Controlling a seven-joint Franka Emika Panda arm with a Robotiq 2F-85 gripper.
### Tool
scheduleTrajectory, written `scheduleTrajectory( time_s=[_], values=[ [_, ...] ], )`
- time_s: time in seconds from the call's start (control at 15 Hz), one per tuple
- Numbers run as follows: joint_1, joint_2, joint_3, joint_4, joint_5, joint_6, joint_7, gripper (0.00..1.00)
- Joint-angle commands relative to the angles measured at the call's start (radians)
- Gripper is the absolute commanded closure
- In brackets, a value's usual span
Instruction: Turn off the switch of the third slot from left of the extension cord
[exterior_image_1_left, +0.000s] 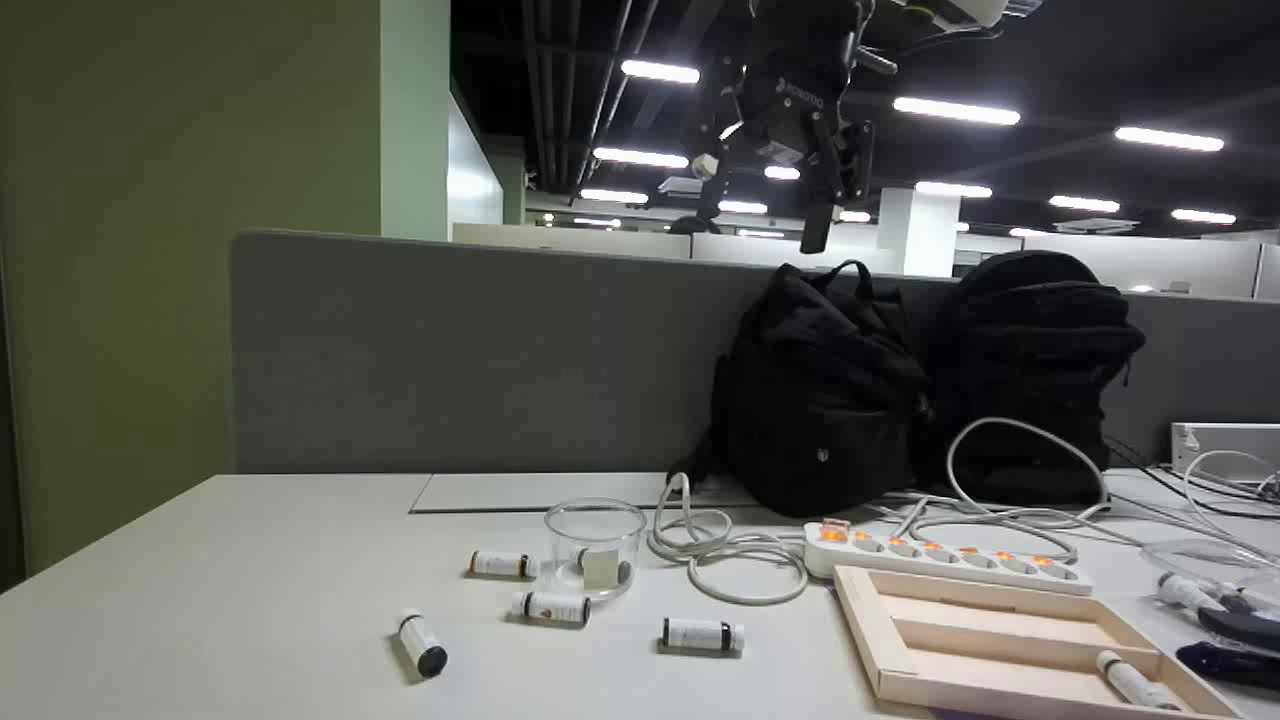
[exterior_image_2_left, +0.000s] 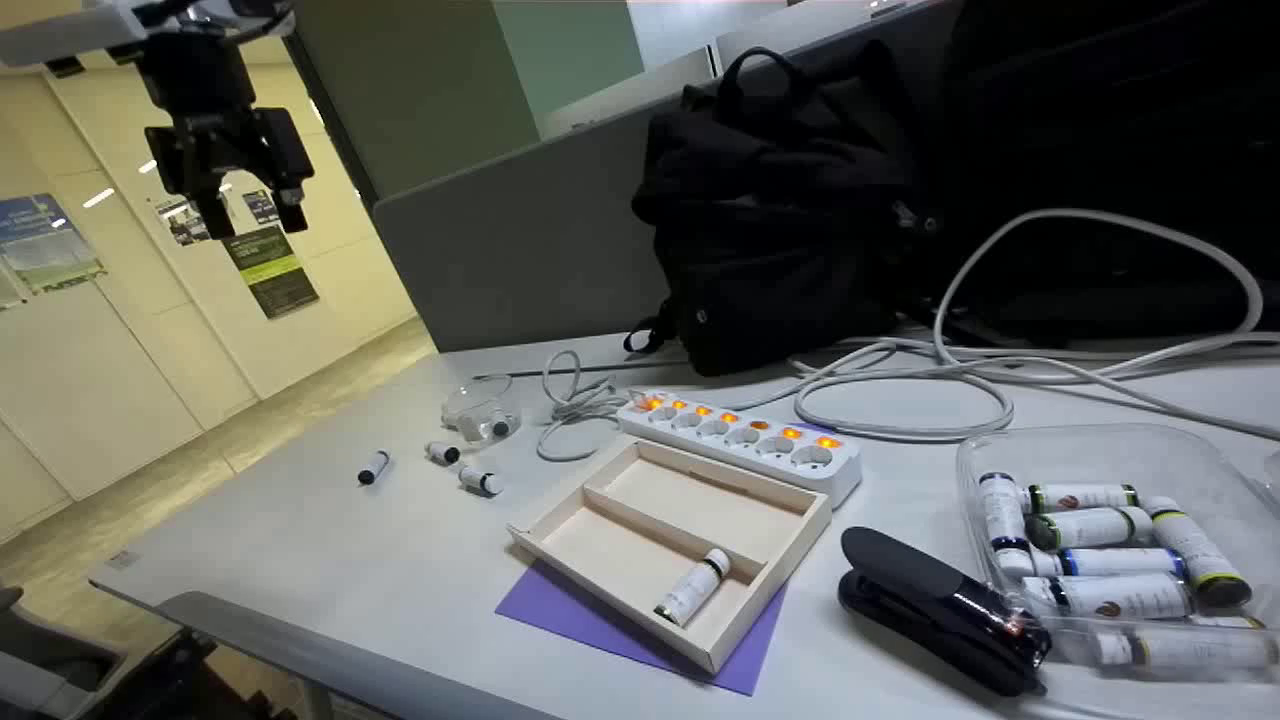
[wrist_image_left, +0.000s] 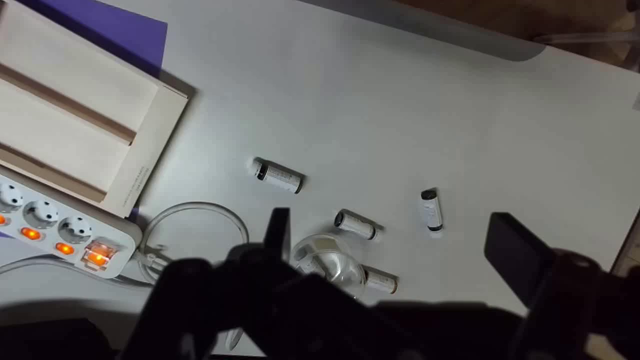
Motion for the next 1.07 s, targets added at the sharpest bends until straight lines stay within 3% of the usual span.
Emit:
scheduleTrajectory(
  time_s=[0.0,0.47,0.73,1.0],
  values=[
    [-0.004,0.001,0.003,0.002,0.001,-0.002,-0.001,0.00],
    [-0.004,0.000,0.003,0.002,0.001,-0.001,-0.001,0.00],
    [-0.081,0.051,-0.052,0.004,-0.039,0.252,-0.013,0.00],
    [-0.195,0.214,-0.122,0.057,-0.168,0.464,0.027,0.00]
  ],
)
